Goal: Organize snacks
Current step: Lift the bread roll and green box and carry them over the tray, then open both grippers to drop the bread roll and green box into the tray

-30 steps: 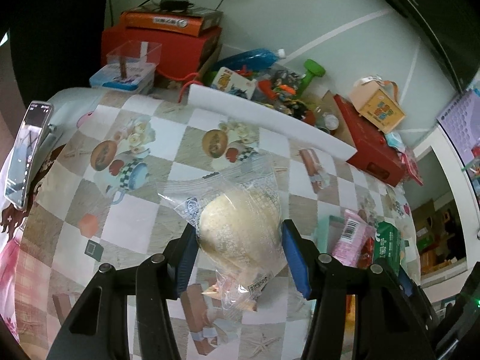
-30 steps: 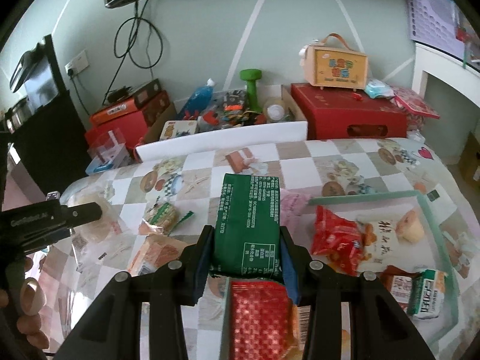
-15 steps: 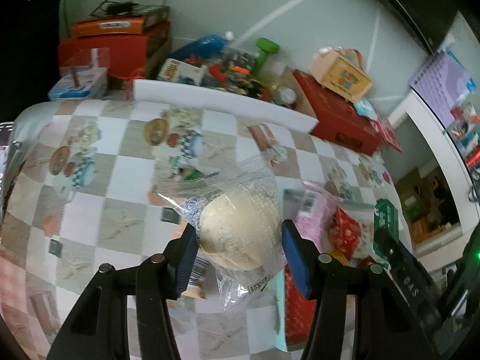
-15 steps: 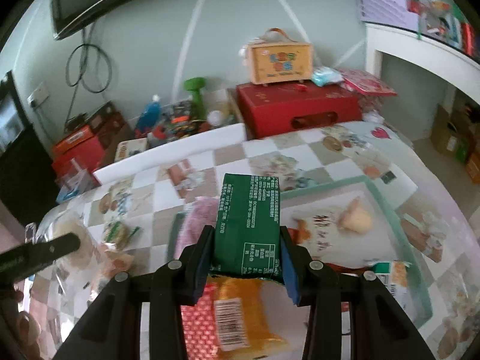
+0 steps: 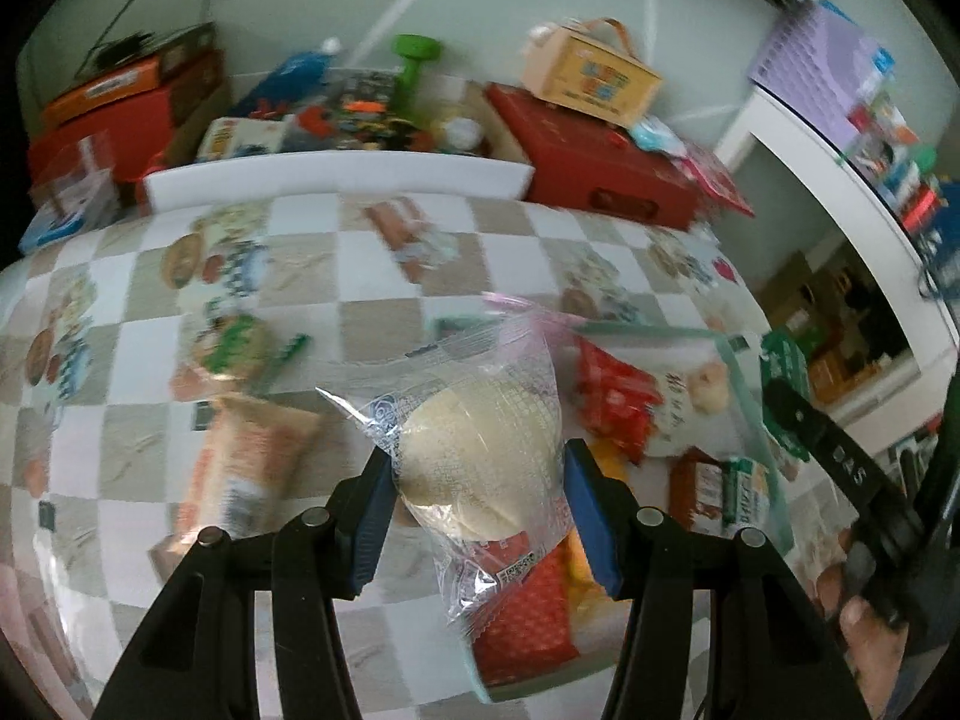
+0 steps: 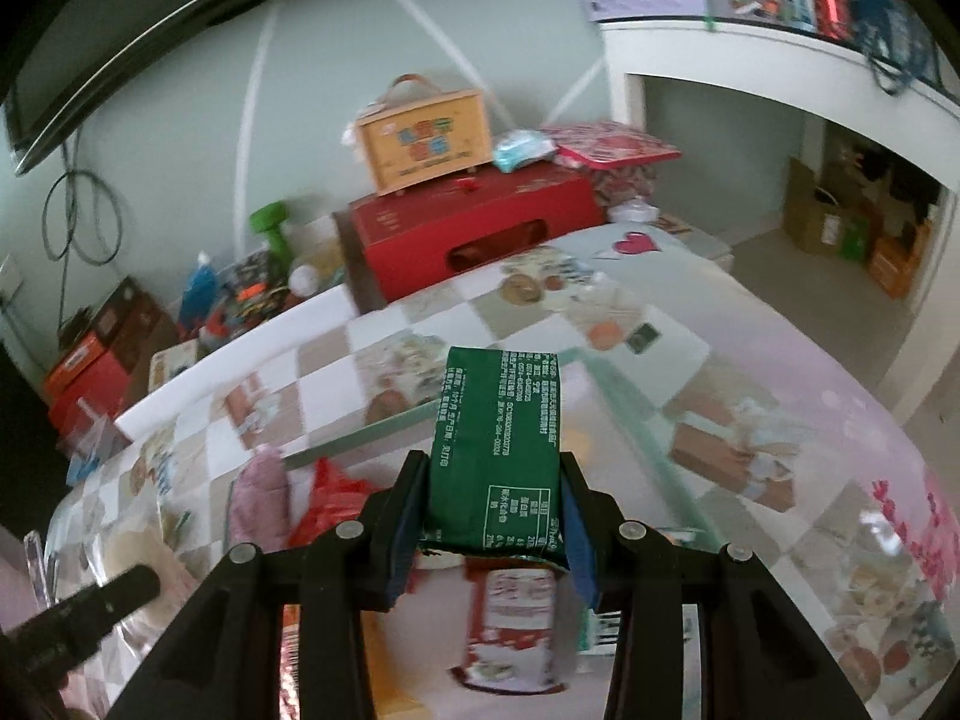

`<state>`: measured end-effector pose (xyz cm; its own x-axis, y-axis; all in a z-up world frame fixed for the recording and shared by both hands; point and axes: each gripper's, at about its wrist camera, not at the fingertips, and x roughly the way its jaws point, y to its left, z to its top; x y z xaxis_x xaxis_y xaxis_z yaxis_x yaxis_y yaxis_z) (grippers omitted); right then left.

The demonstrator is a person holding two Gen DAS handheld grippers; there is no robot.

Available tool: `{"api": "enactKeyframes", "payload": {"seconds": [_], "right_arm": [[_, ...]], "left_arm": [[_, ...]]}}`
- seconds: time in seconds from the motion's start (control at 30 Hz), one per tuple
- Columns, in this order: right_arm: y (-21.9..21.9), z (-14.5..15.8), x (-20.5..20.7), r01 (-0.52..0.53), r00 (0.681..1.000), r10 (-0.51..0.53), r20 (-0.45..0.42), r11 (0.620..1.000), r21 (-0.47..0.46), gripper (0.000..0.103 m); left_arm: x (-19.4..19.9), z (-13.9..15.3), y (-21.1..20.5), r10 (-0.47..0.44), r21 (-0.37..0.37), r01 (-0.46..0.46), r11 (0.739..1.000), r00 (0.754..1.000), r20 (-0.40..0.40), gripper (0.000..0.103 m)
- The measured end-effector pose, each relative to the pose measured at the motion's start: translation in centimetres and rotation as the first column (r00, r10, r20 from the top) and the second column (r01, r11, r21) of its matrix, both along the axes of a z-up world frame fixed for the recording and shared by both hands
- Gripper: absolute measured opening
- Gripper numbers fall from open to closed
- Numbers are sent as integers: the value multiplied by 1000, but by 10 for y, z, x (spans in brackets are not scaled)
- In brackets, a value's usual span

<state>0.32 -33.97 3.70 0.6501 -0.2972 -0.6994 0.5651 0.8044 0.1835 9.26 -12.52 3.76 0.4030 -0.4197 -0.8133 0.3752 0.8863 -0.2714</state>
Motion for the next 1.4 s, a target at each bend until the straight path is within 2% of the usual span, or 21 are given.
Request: {"api": "enactKeyframes", "payload": {"seconds": [0.23,0.7,1.0,1.27,1.37,1.4], "right_arm": [[-14,-3,-7,31,1000,-31,0,999,25,44],[-17,-14,-1,5,1000,-3,-24,998,60,44],[-17,-28,6,-17,997,24,-77,997,80,44],[-17,-40,11,-18,992,30,-123,995,101,45],[-16,-37,11,-26,993,37,-113,995,98,45],[-16,-36,11,-28,993,39,-112,995,95,45]], "left_arm": [[-7,-5,-42,-88,3,88,996,996,-5,56],[-2,-9,-85,-143,19,143,990,990,-4,56],[1,-21,-96,-147,36,147,988,989,-21,57],[6,-22,-93,-133,17,134,991,991,-32,57],[6,-21,-88,-119,5,119,993,992,-40,60],[6,-19,-85,-113,-7,113,994,993,-42,66]]}}
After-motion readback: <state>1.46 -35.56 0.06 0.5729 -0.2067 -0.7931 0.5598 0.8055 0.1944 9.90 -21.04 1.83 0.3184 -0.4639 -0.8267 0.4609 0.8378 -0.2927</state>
